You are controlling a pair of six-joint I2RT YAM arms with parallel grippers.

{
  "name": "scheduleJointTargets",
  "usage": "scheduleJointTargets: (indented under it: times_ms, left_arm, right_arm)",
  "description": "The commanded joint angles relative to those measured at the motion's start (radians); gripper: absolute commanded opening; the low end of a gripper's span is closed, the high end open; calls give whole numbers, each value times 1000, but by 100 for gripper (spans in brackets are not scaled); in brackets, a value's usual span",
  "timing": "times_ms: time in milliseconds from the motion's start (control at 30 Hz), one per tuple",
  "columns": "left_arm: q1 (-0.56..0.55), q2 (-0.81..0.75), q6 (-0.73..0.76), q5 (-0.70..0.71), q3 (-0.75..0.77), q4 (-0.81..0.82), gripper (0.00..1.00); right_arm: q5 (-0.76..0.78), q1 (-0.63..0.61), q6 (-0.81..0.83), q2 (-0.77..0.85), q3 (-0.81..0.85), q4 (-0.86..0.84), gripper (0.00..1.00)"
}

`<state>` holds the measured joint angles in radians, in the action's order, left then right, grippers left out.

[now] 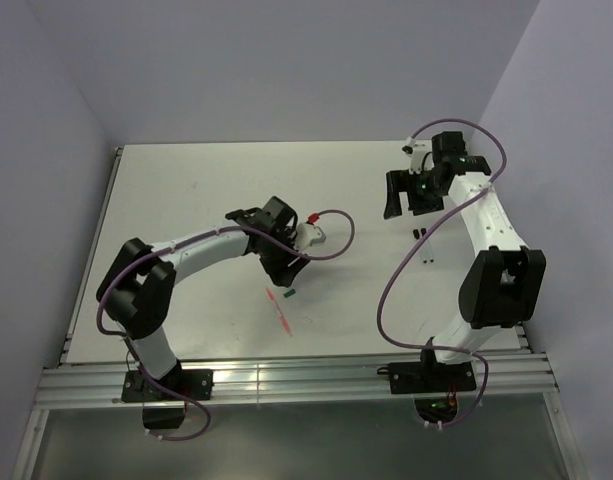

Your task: Insert the pens into the pen caps

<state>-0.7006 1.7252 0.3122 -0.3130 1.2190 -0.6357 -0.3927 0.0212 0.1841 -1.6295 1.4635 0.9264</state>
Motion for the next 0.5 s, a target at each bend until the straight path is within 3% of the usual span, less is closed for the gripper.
scheduleJointTargets:
  times_ms: [0, 167, 467]
  left_arm:
    - [-75, 31, -90, 112, 23, 28, 61]
    - [-102, 102, -137, 178, 71, 13, 56]
    - [-99, 132, -127, 173, 99, -10, 52]
  right_arm:
    - [18, 16, 5, 63, -5, -29, 96]
    - [-7, 34, 28, 80, -41, -29, 96]
    - [-12, 36, 46, 63, -34, -29, 96]
